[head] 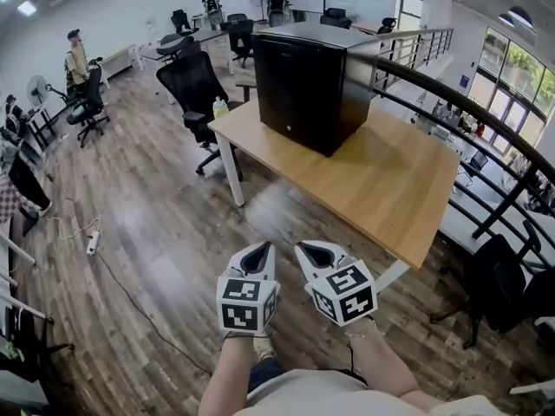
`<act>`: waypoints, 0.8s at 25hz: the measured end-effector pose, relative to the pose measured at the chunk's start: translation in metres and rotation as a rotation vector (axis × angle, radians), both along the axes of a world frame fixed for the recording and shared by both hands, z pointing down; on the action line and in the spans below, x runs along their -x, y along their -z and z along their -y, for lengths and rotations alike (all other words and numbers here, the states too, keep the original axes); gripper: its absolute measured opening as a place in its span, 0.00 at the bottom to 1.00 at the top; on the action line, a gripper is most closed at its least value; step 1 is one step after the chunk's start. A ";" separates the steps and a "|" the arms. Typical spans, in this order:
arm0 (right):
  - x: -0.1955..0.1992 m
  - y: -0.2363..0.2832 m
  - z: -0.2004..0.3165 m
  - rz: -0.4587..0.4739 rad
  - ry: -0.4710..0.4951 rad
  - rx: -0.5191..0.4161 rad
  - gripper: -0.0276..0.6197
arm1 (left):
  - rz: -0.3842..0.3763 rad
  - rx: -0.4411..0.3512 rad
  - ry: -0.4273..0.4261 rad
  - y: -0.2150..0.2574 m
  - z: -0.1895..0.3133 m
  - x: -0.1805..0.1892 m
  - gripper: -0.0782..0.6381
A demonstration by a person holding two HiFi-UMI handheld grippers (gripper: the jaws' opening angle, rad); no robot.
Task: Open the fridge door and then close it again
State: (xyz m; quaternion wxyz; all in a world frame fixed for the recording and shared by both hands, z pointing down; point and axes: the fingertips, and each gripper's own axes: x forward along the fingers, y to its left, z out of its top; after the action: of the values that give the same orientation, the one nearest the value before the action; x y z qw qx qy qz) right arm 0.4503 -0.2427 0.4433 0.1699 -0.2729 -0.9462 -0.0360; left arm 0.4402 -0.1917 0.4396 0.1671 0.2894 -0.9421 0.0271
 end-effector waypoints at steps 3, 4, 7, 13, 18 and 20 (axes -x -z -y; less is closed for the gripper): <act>0.052 0.011 -0.034 0.015 -0.019 0.008 0.04 | 0.015 -0.001 -0.014 0.012 -0.034 0.054 0.12; 0.069 0.014 -0.044 0.026 -0.028 0.012 0.04 | 0.018 0.005 -0.023 0.013 -0.044 0.070 0.12; 0.110 0.020 -0.074 0.051 -0.043 0.029 0.04 | 0.016 -0.001 -0.054 0.015 -0.071 0.107 0.12; 0.171 0.019 -0.115 0.036 -0.058 0.018 0.04 | -0.014 -0.036 -0.062 0.010 -0.116 0.166 0.12; 0.210 0.003 -0.137 -0.027 -0.049 0.033 0.04 | -0.070 -0.043 -0.048 -0.005 -0.144 0.197 0.12; 0.231 0.000 -0.142 -0.031 -0.043 0.030 0.04 | -0.081 -0.051 -0.034 -0.010 -0.152 0.217 0.12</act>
State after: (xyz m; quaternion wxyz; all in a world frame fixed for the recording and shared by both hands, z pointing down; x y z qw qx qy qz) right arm 0.2190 -0.1003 0.4434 0.1811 -0.2556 -0.9496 -0.0137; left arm 0.2235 -0.0397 0.4491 0.1971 0.3103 -0.9300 -0.0060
